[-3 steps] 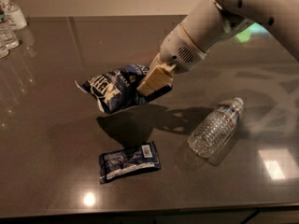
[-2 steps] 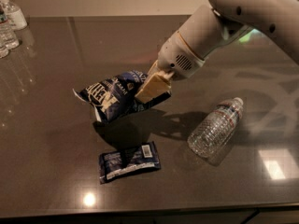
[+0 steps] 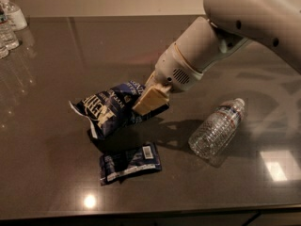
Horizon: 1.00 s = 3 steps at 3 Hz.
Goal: Move blue chip bag near rxbar blueberry
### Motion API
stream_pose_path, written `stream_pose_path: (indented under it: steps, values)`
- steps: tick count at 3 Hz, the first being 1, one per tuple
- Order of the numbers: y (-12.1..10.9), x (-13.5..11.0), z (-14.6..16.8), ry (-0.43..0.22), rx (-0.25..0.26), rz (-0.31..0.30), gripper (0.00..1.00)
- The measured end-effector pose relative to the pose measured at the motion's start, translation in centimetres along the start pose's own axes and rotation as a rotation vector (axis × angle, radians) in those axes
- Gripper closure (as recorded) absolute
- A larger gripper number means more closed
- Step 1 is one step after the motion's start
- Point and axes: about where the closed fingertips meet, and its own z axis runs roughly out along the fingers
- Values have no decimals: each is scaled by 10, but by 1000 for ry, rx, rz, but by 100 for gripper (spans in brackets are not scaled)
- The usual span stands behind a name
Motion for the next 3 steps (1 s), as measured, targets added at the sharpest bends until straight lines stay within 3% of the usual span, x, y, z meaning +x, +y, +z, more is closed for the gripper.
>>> stream_pose_path:
  steps: [2,3]
  values:
    - [5,1,8,-1,-4,-1,13]
    - [6,-1,8,0,-4,-4,0]
